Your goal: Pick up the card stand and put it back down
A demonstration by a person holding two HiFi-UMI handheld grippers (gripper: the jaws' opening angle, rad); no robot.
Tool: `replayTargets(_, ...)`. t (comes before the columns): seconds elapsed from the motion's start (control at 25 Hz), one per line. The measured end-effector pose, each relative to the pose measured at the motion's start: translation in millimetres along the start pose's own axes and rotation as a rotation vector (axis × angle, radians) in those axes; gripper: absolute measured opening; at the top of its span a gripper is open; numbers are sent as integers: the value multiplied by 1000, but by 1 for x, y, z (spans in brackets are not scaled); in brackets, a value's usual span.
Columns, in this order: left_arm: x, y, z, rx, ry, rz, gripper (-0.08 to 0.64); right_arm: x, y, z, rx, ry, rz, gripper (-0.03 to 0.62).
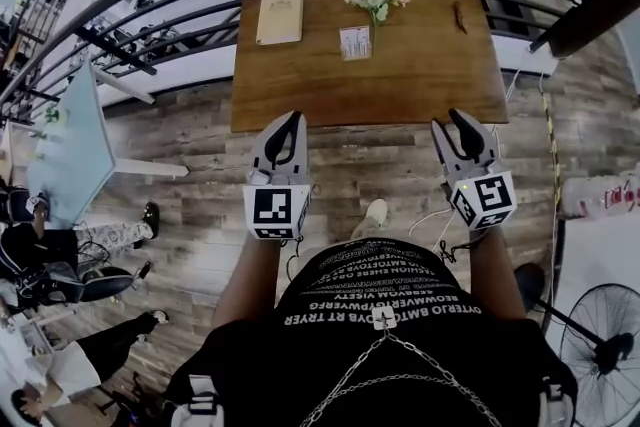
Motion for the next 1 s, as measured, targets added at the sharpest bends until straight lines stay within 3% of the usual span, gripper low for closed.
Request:
replayTargets(0.52, 15, 18, 31, 5, 19, 104, 28, 54, 18, 0, 16, 7, 73, 150)
replayTargets(1.0, 7, 42, 34, 2, 7, 95, 26, 64, 49, 11, 17, -1, 83, 150)
Point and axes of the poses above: the fingertips, and each gripper's own axes: y forward along the fingers, x to its right, z out of its top, the point moved 7 cm from there along -y, backward along the fingers, and after that the axes turned 12 degrees about -x, right-handed, at the moved point
